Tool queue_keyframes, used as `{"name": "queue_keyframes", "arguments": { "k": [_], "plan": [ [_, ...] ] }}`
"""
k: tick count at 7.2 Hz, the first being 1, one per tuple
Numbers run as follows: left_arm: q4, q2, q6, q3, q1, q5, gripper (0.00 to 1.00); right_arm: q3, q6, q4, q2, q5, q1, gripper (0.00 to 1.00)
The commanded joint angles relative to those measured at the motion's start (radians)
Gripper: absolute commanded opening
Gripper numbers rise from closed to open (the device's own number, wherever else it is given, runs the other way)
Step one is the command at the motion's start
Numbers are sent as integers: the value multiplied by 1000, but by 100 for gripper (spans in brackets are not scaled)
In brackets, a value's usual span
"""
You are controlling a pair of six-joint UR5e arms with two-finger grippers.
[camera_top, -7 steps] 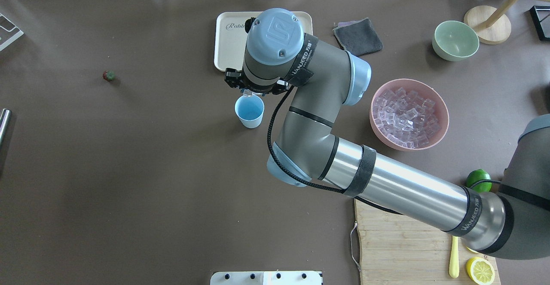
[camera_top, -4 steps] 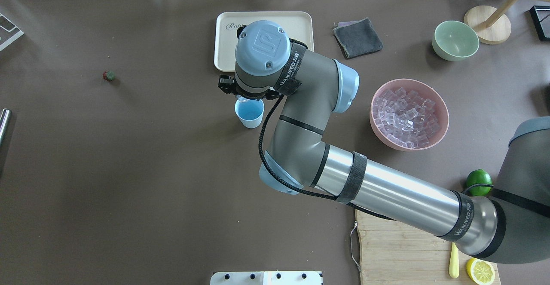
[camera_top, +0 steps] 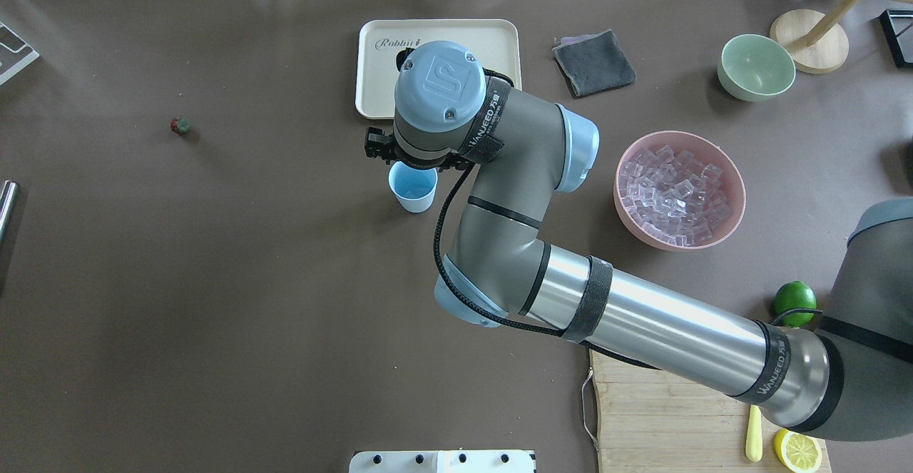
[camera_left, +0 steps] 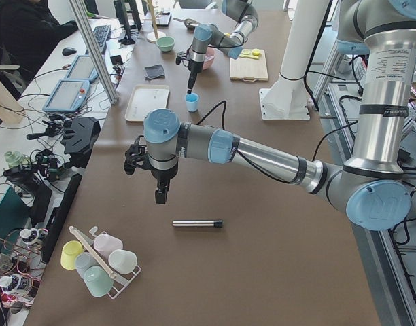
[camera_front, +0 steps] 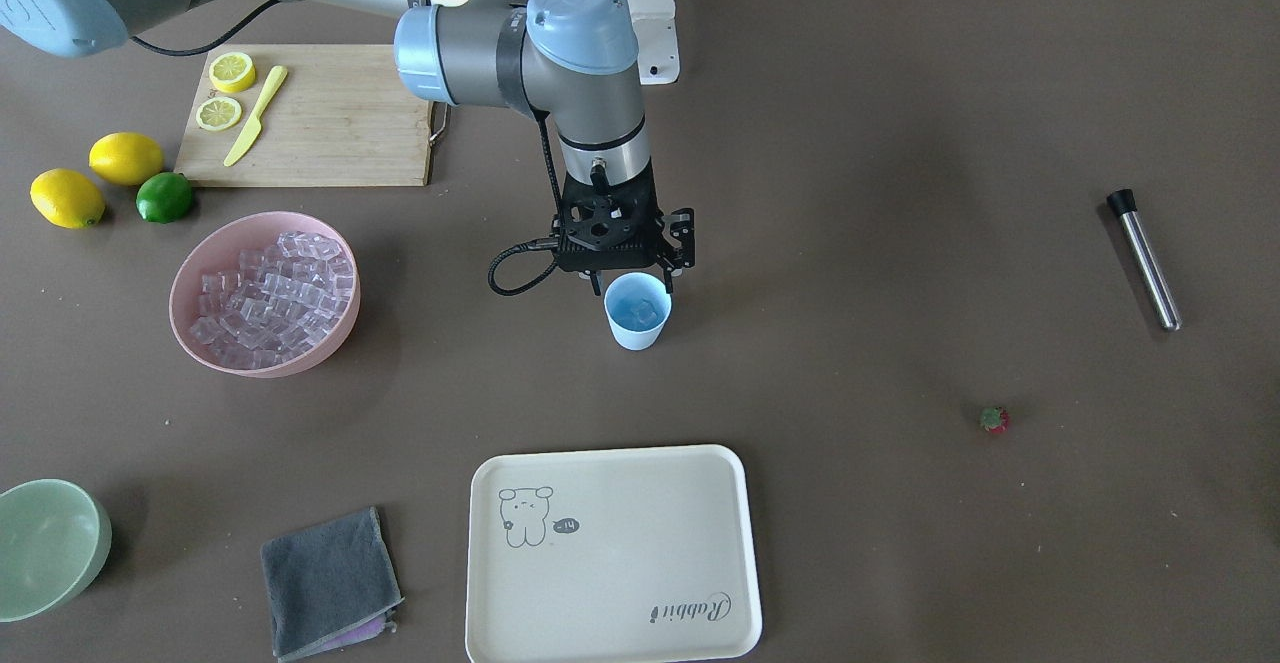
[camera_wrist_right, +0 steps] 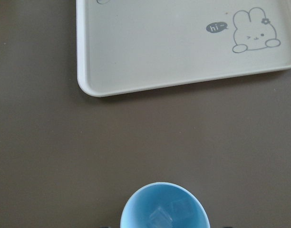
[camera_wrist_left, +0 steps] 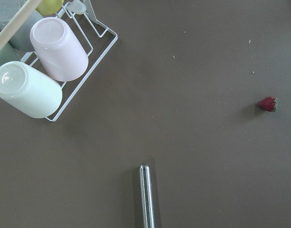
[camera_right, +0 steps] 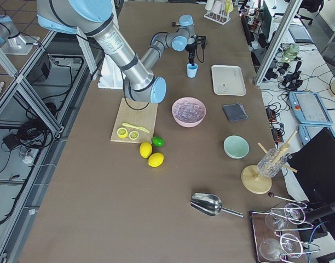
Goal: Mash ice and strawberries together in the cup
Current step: 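Carry the ice cube with the right gripper and drop it into the blue cup, then return the right gripper to the pink bowl and grasp another ice cube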
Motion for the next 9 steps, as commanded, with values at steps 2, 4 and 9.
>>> {"name": "queue_keyframes", "arguments": {
  "k": [2, 4, 9],
  "plan": [
    [0, -1, -2, 0, 1, 0, 99, 151, -161, -7, -157, 27, 36, 86],
    [0, 2, -3, -4, -1, -2, 99, 364, -317, -15, -401, 207, 183, 86],
    [0, 9, -3, -15, -2, -2, 99, 534, -552, -4, -795, 248, 274, 86]
  ]
}}
